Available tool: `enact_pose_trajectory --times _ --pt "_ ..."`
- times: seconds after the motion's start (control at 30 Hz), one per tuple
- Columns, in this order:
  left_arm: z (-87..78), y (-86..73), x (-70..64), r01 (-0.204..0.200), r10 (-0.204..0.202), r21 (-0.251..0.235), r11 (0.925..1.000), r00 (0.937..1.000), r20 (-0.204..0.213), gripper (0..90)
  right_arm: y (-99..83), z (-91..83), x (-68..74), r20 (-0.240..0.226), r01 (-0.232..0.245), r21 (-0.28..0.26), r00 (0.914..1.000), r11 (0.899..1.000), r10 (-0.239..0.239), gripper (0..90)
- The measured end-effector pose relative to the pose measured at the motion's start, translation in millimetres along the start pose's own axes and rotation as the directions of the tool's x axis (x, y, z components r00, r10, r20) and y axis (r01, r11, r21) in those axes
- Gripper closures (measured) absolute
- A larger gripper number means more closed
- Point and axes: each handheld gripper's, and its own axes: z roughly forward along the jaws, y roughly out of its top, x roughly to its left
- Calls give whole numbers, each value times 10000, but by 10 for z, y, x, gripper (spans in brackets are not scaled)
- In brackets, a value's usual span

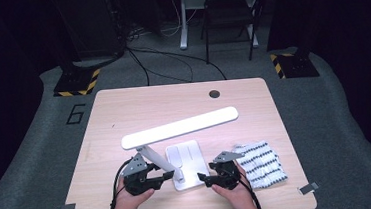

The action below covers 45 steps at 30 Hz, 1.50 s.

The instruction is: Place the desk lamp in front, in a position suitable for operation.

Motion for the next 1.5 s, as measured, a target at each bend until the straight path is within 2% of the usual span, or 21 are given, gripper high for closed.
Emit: enact_pose_trajectory --times 0.13,0.2,0.43,0.53,0.57,0.63,0.7,0.73,0.9,1.03,1.13,1.17,1.23,1.47,1.5 --pt "12 1 28 33 -32 -82 10000 9998 191 515 -26 -40 28 -64 178 8 9998 9998 -178 360" --pt "19 12 34 41 -40 -52 10000 9997 258 513 -33 -58 29 -83 49 -91 10000 9999 -50 360" --pt "48 53 58 22 -17 -111 9999 9992 397 480 -74 -98 14 -69 140 -151 9999 9998 -141 359" --pt "57 62 60 -2 6 -93 10000 9988 493 492 -79 -121 16 -59 152 -226 9999 9996 -153 360" --pt "65 63 51 -55 62 -175 9998 9991 409 498 -78 -129 7 -58 222 -262 9997 9994 -224 360" --pt "60 65 43 -139 144 -164 9998 9993 334 507 -81 -168 22 13 18 -230 10000 9997 -17 360" --pt "48 66 31 -280 283 -143 9995 9994 182 516 -81 -197 5 97 178 -365 9998 9992 -175 359" --pt "43 67 29 -335 337 -151 9993 9994 116 523 -84 -227 2 176 96 -365 9998 9993 -89 359" --pt "11 62 35 -398 399 -110 9991 9992 43 534 -105 -327 -100 582 233 -665 9981 9975 -194 360" --pt "-5 59 10 -457 456 -81 9989 9990 -20 535 -125 -414 -191 1105 311 -797 9936 9963 -222 362" --pt "-33 50 -10 -496 496 -38 9988 9987 -129 535 -149 -493 -266 1588 181 -854 9873 9962 -44 363" --pt "-47 45 -16 -502 501 -52 9987 9985 -204 535 -157 -517 -304 1756 293 -888 9844 9956 -133 362" --pt "-76 33 -25 -421 419 -50 9991 9988 -257 535 -172 -580 -362 1920 139 -1007 9814 9948 57 362" --pt "-166 -2 -60 -418 419 43 9991 9985 -343 534 -278 -792 -612 2781 -395 -1192 9579 9921 716 362" --pt "-176 -9 -61 -423 423 27 9991 9987 -295 533 -299 -822 -657 2928 -356 -1155 9537 9927 683 362"
